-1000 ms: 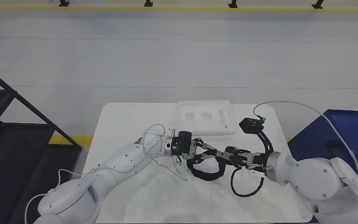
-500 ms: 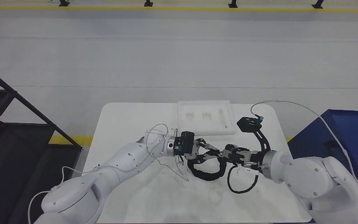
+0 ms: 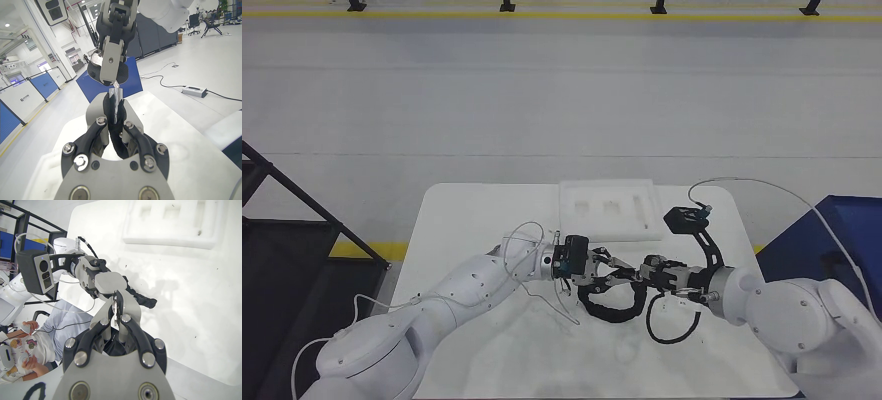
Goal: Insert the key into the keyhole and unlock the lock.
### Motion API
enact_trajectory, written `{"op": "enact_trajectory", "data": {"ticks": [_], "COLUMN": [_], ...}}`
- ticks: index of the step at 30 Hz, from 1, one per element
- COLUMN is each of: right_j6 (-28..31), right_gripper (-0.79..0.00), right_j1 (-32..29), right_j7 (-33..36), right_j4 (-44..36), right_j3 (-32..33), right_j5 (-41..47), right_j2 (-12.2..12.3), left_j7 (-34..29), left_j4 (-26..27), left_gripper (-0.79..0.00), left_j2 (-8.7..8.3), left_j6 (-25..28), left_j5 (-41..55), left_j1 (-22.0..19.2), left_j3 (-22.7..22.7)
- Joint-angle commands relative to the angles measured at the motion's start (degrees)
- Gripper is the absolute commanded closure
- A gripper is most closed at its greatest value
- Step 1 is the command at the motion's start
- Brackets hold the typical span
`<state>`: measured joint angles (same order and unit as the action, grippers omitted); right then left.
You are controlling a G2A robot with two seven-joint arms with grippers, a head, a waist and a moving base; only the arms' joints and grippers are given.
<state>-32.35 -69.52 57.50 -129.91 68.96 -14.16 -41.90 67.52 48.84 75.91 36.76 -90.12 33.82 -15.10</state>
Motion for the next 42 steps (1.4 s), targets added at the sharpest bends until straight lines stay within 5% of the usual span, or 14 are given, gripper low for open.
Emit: {"op": "enact_trajectory", "data": {"ticks": [1, 42], "right_j6": [-0.03, 2.09], "right_gripper": [0.0, 0.0], "right_j1": [0.02, -1.55], "right_j7": [-0.02, -2.6], "right_j4": [-0.05, -0.64], "right_j3": [0.01, 1.11], "right_j5": [-0.11, -2.77], "right_j2": [-0.05, -1.15], "left_j7": [0.04, -2.52], "left_j4": [-0.04, 1.84], "left_gripper": [0.0, 0.0], "left_j2": [-0.04, -1.44], "left_j6": [-0.04, 2.53], "left_j5": [0.44, 13.26], "left_j1": [-0.14, -1.24], "left_j3": [0.29, 5.36]}}
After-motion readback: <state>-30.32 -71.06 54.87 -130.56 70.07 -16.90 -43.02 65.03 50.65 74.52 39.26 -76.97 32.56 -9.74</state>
